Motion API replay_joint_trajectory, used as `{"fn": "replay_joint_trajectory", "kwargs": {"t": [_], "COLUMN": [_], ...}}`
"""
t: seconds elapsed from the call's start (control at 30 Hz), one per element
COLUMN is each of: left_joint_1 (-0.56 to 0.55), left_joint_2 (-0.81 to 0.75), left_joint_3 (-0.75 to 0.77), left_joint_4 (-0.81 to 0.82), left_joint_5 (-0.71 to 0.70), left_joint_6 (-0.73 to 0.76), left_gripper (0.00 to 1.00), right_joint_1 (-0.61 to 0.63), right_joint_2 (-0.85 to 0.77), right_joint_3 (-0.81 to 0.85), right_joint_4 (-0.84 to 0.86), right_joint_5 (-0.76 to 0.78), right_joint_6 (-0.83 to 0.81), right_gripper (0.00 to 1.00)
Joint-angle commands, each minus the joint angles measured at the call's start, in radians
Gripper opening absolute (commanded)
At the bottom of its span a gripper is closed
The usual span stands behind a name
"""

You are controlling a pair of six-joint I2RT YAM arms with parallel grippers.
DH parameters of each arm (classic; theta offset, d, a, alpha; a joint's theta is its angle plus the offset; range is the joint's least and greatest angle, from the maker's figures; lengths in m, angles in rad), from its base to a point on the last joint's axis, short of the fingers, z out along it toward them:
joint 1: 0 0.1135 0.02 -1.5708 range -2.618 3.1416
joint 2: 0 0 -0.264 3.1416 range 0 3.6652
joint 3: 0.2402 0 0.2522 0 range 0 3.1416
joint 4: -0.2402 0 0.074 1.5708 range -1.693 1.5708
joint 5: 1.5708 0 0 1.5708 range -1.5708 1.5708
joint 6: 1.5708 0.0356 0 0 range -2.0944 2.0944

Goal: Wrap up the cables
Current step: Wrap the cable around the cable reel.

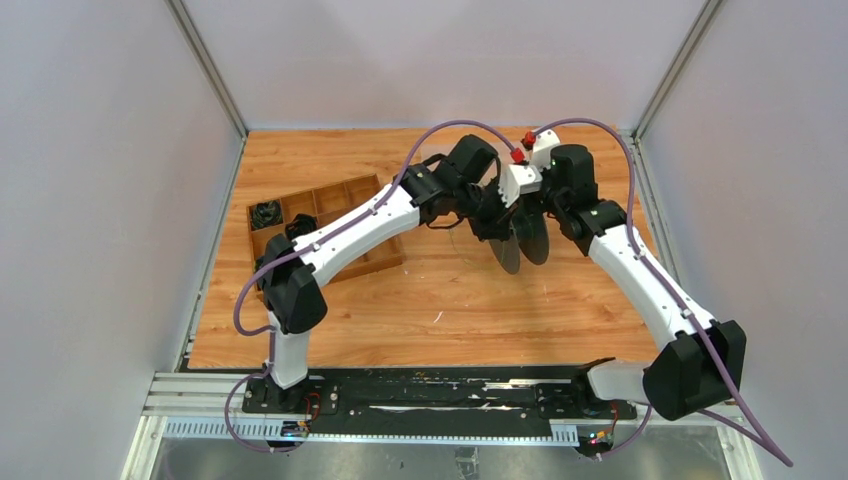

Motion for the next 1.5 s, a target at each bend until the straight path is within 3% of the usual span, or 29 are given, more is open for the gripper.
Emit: {"fn": "replay_joint_trajectory", "kwargs": {"t": [0.0, 0.47, 0.87, 1.47], "left_joint_1": [0.042, 0.118, 0.141, 0.185], "left_joint_2": [0.005, 0.029, 0.025, -0.020], "left_joint_3": [0.039, 0.114, 0.085, -0.052], "left_joint_4": [-0.031, -0.066, -0.054, 0.013], "left_joint_5": [-0.046, -0.032, -0.121, -0.100], "left_joint_6": [0.015, -0.020, -0.021, -0.015], "left_gripper": [0.02, 0.06, 0.06, 0.06], "right_joint_1": [0.015, 0.016, 0.008, -0.016], "right_joint_2": [-0.048, -0.068, -0.078, -0.088], "right_joint_3": [-0.018, -0.036, -0.021, -0.013], "right_joint_4": [0.021, 0.018, -0.002, -0.003], "right_joint_5": [-0.056, -0.175, -0.233, -0.246], "right_joint_6": [-0.059, -0.115, -0.094, -0.083], "right_gripper": [0.01, 0.01, 0.01, 0.01]}}
